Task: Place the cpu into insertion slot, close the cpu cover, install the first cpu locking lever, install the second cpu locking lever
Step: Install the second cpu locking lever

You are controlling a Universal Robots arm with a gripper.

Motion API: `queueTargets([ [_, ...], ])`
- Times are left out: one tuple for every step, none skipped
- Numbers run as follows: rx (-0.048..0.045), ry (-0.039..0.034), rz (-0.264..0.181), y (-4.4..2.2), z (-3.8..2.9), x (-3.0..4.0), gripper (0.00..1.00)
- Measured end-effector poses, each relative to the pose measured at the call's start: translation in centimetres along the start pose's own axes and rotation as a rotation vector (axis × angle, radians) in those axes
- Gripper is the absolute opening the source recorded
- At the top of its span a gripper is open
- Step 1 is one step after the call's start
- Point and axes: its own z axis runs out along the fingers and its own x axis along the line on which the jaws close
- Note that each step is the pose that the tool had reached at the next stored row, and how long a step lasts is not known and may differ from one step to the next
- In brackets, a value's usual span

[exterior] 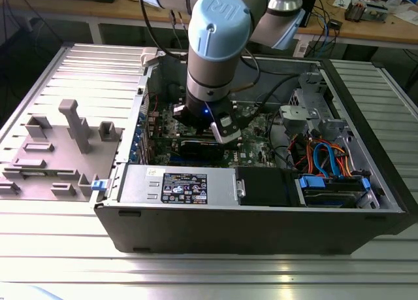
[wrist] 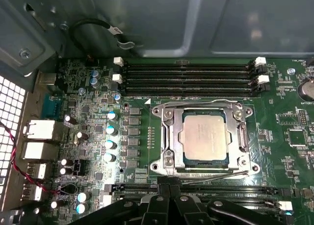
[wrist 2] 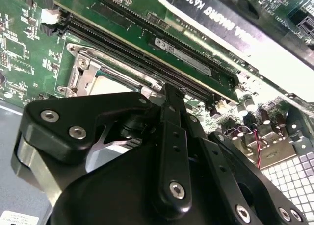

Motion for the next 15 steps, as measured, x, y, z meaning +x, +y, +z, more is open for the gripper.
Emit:
queueTargets([
  [-0.0002,-0.0004,0.001,-0.02,0.04,0.01,0.11],
  [-0.0003,-0.0008,0.002,-0.04,0.11,0.03,0.11],
  [-0.0005,-0.0011,0.003,-0.1,0.32,0.13,0.11],
  [-0.0007,-0.0012,0.004,-0.14,0.43,0.23,0.11],
  [-0.0019,-0.0013,0.004,-0.17,0.55,0.43,0.11],
  [-0.0044,-0.0016,0.005,-0.18,0.69,0.59,0.11],
  [-0.0062,-0.0019,0.006,-0.16,0.81,0.63,0.11],
  [-0.0075,-0.0019,0.006,-0.12,0.89,0.62,0.11],
  [-0.0115,-0.0023,0.007,-0.03,1.05,0.62,0.11],
  [-0.0145,-0.0024,0.008,0.03,1.14,0.61,0.11],
  [-0.0172,-0.0026,0.008,0.07,1.23,0.61,0.11],
  [-0.0206,-0.0029,0.008,0.12,1.34,0.61,0.11],
  [-0.0222,-0.0031,0.009,0.14,1.42,0.63,0.11],
  [-0.0248,-0.003,0.009,0.17,1.53,0.71,0.11],
  [-0.0264,-0.0031,0.009,0.19,1.6,0.75,0.11],
])
